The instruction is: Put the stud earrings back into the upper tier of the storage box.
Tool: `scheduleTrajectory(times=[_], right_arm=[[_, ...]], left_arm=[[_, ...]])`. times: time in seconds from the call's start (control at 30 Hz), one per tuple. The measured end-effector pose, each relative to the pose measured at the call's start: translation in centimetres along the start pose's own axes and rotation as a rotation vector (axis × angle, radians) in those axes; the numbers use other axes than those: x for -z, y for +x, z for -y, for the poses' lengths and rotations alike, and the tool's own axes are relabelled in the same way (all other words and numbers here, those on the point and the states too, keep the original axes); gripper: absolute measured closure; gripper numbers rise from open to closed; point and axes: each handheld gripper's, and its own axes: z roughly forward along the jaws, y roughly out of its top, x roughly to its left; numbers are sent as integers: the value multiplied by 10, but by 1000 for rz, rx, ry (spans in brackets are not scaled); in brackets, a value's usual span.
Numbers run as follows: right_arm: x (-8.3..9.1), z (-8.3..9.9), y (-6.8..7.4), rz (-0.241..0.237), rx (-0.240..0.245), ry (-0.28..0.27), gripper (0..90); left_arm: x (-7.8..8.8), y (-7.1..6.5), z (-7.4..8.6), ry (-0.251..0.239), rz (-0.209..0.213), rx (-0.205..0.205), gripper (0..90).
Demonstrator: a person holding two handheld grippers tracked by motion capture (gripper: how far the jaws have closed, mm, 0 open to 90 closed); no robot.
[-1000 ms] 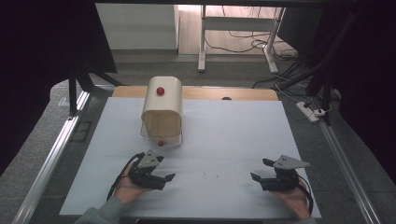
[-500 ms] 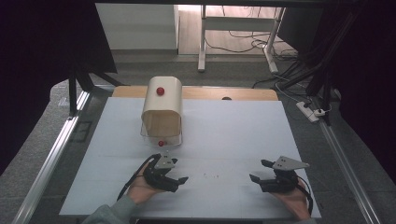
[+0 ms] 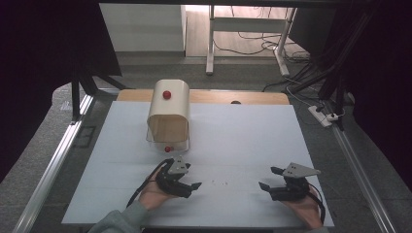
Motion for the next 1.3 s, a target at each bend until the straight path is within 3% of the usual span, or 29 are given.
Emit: scheduleTrajectory(times=[0.57, 0.93, 1.3], right_arm=[[1, 0, 1, -6, -1, -5, 229], [0, 0, 2, -11, -7, -6, 231], [-1, 0, 2, -12, -7, 1, 232]], left_arm=[[-25, -10, -22, 10, 32, -30, 250], [-47, -7, -34, 51, 58, -45, 311], [-60, -3, -37, 93, 51, -42, 364]])
